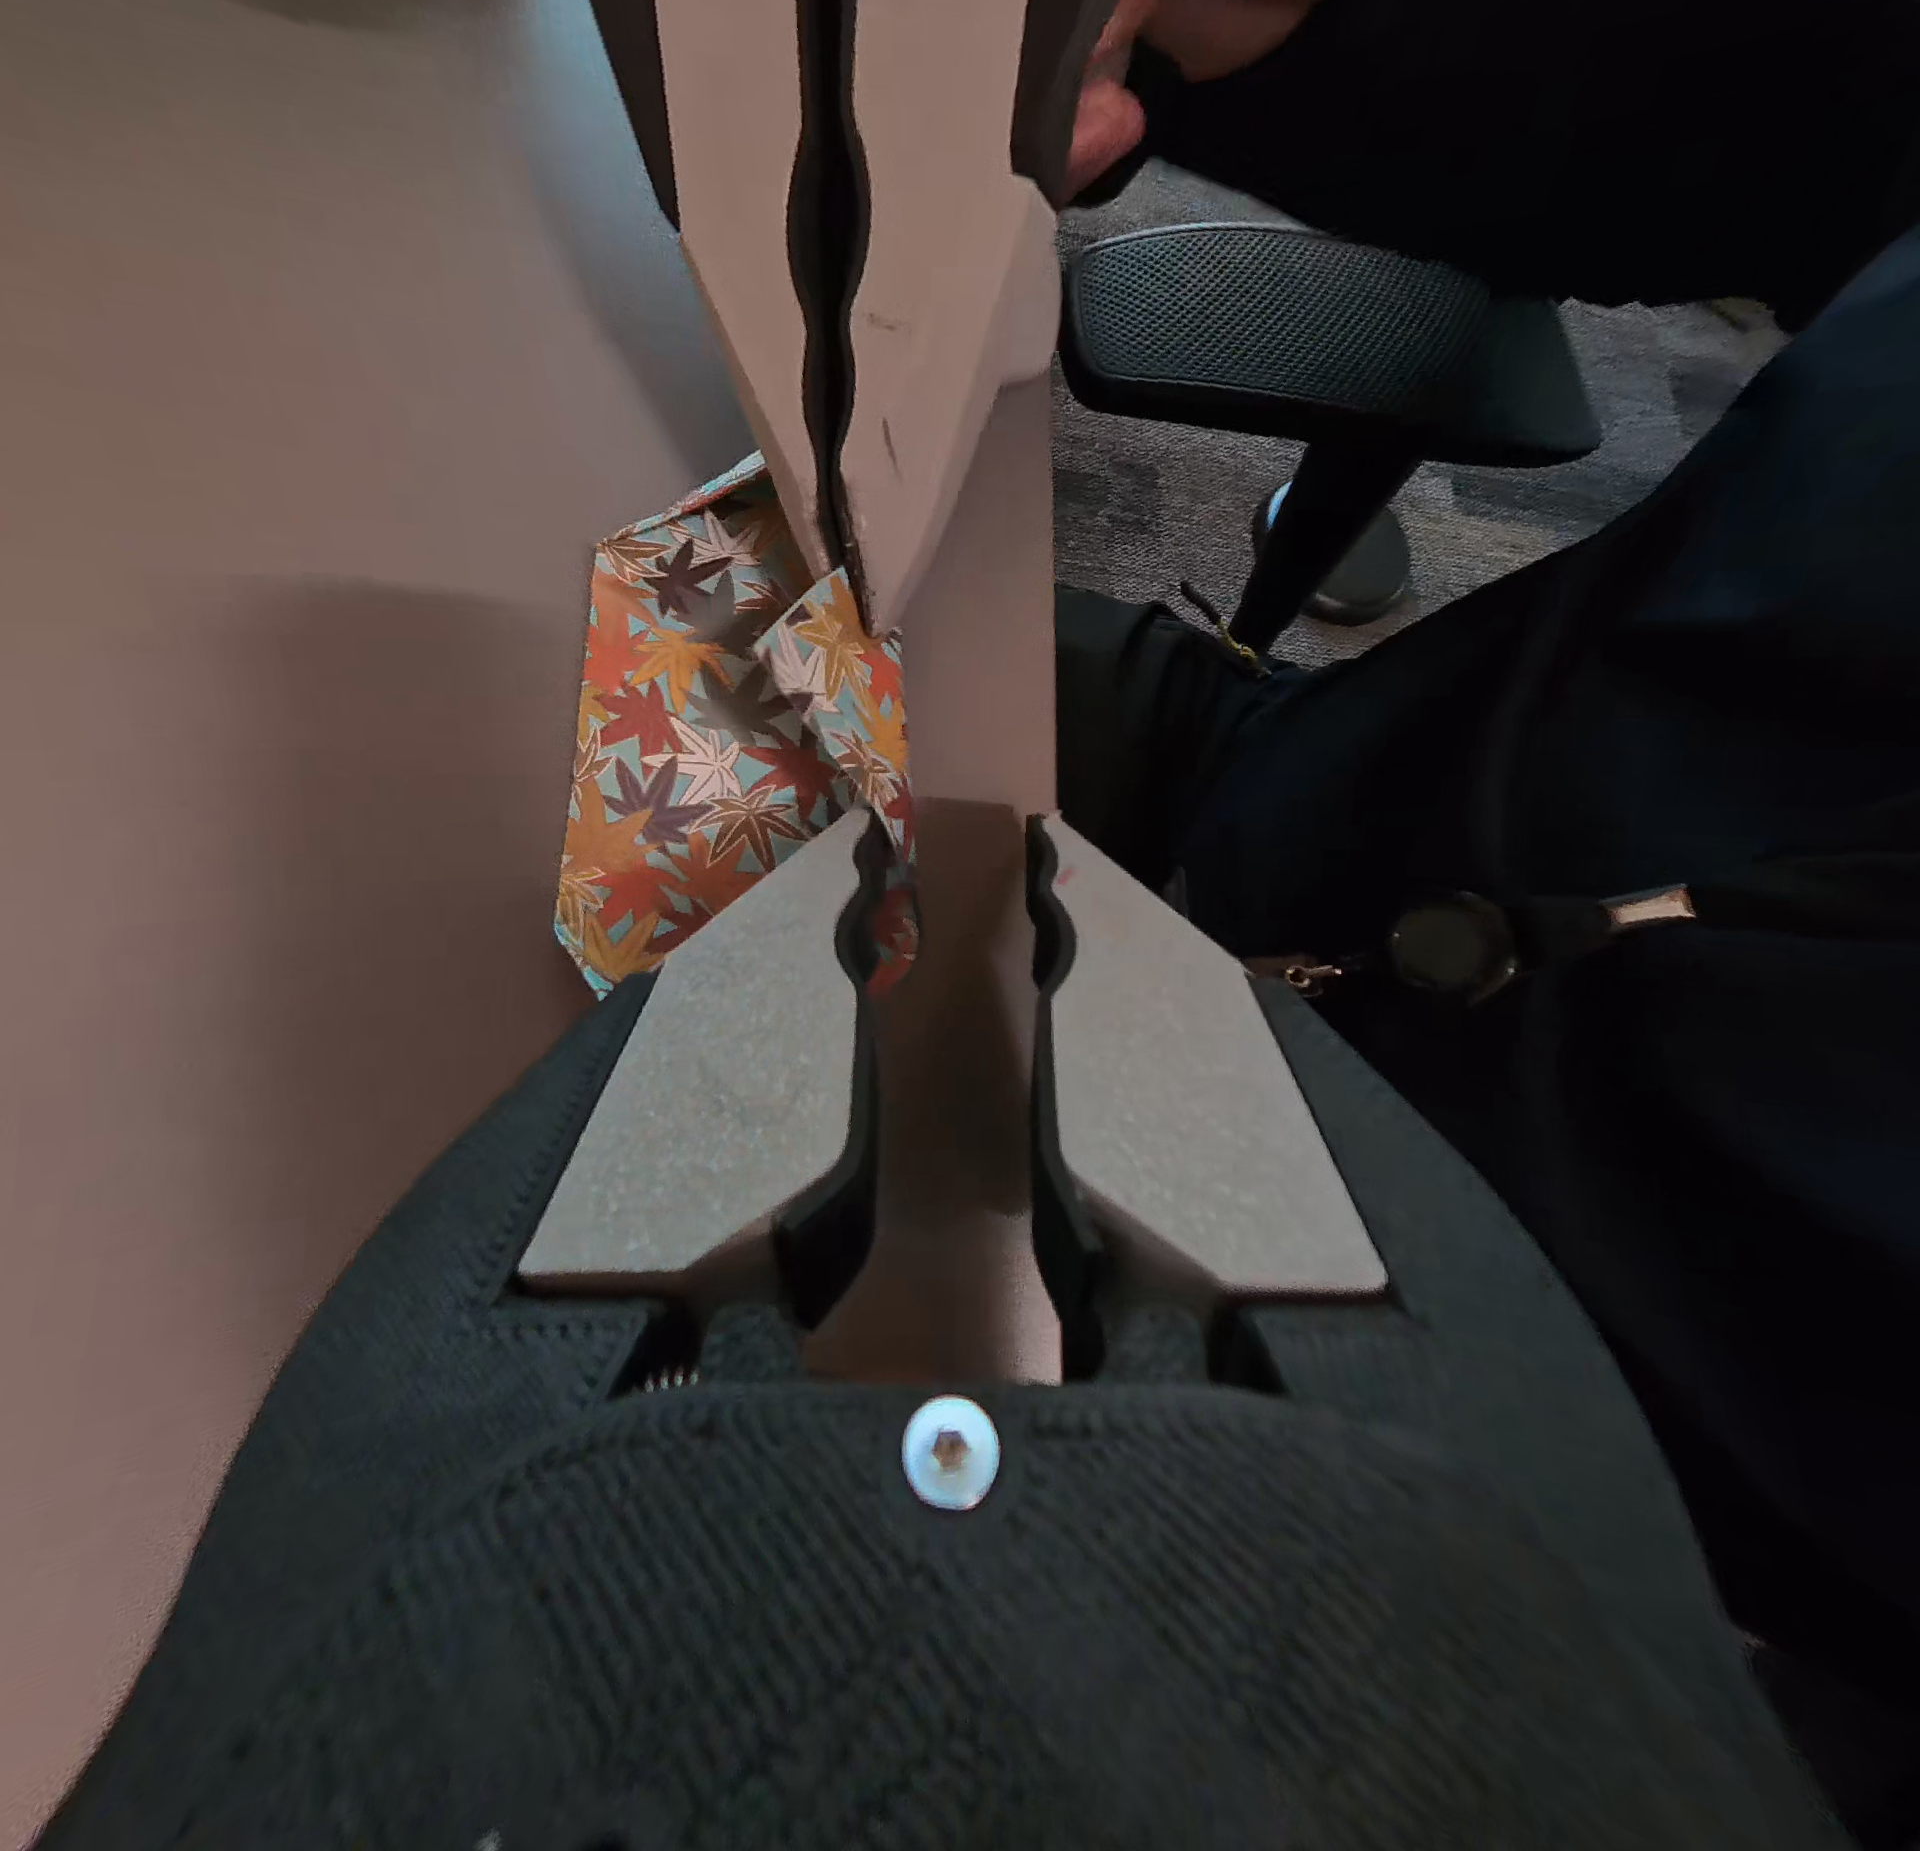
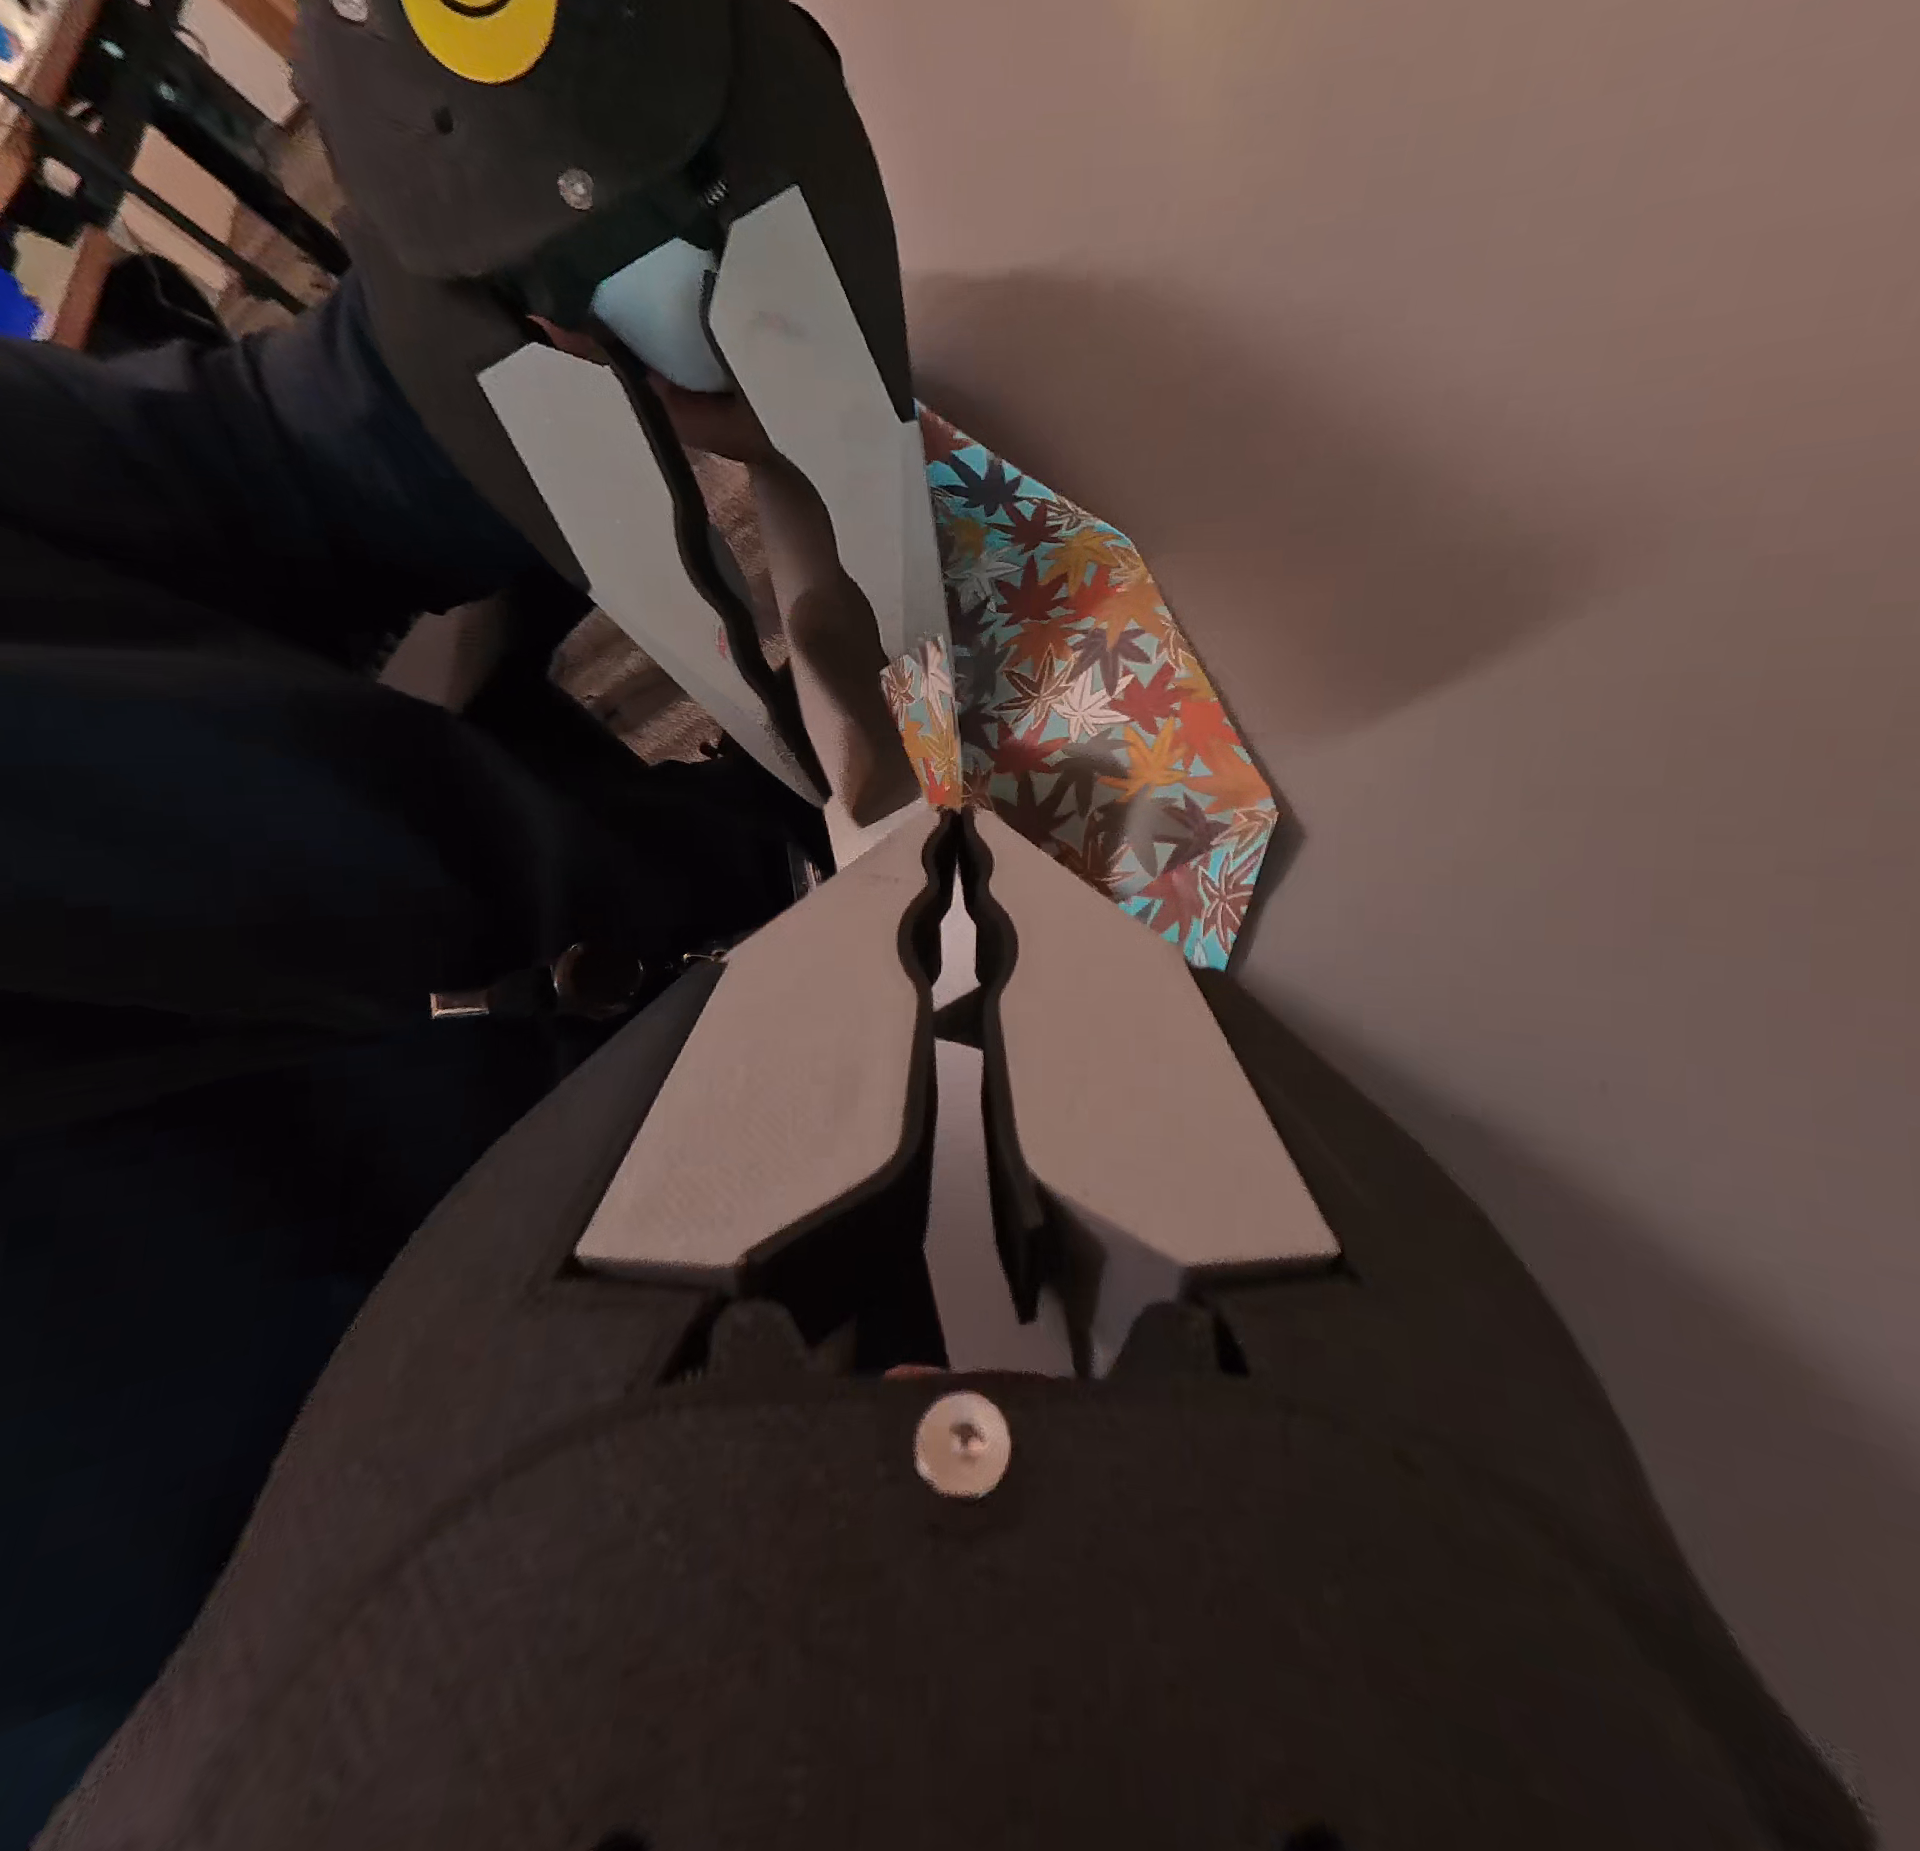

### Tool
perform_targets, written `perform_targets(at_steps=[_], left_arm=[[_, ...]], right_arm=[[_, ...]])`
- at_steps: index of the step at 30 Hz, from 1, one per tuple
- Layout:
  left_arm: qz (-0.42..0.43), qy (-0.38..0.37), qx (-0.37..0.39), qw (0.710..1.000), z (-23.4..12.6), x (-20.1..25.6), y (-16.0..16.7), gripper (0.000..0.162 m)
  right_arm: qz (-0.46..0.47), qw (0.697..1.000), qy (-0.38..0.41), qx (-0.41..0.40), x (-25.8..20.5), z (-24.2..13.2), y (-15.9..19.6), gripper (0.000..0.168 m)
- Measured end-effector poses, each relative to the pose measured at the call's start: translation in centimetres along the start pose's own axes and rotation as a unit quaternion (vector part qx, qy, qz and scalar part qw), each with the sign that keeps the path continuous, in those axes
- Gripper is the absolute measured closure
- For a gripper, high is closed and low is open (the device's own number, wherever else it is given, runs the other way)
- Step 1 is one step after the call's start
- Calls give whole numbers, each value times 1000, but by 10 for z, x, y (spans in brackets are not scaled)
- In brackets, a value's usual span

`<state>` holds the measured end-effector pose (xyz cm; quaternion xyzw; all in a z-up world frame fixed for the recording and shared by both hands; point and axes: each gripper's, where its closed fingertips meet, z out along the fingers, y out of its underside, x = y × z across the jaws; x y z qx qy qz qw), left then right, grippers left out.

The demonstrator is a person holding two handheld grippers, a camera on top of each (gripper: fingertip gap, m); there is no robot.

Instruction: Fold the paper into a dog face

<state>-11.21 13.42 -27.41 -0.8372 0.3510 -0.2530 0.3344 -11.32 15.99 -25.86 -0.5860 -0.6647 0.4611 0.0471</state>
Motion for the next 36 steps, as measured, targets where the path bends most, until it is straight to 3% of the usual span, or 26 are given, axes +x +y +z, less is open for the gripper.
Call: perform_targets(at_steps=[8,12,21,26,33,36], left_arm=[[17,-18,-3,1000,0,-3,1,137],[25,-38,-3,999,-3,-6,2,127],[57,-62,45,995,-19,0,-18,127],[102,-107,35,988,-16,0,-24,126],[44,-111,72,990,-43,-14,-28,129],[58,-114,71,989,-37,-8,-32,143]], right_arm=[[113,992,-20,-46,14,9,4,168],[117,992,1,-41,21,11,0,168],[132,991,-12,-34,22,10,-2,168],[142,989,-23,-29,22,10,-2,168],[144,989,-22,-25,23,9,-2,168],[145,989,-23,-26,24,9,-2,168]])
